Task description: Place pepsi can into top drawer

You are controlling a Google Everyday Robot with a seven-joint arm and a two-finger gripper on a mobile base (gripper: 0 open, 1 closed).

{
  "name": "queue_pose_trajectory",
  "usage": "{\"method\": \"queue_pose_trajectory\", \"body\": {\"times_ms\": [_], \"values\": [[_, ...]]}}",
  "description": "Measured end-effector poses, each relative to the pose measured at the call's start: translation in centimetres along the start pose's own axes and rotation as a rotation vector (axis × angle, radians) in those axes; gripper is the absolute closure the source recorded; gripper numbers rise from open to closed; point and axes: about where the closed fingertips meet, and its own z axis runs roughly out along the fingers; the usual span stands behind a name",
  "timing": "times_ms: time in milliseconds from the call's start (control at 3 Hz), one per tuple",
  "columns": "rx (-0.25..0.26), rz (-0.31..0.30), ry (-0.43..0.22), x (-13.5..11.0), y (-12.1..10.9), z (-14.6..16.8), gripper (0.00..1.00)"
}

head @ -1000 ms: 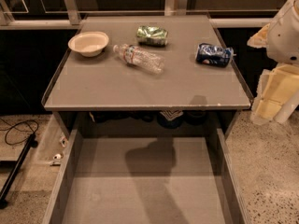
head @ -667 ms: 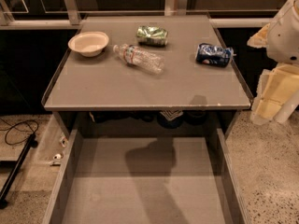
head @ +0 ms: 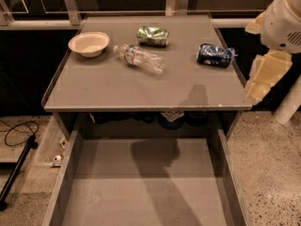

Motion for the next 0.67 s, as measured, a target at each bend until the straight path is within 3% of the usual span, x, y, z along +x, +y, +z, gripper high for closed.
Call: {"method": "queue_pose_trajectory", "body": {"times_ms": [667], "values": [[0.043, 0.005, -0.07, -1.1, -7.6, 4.3, 0.0]]}}
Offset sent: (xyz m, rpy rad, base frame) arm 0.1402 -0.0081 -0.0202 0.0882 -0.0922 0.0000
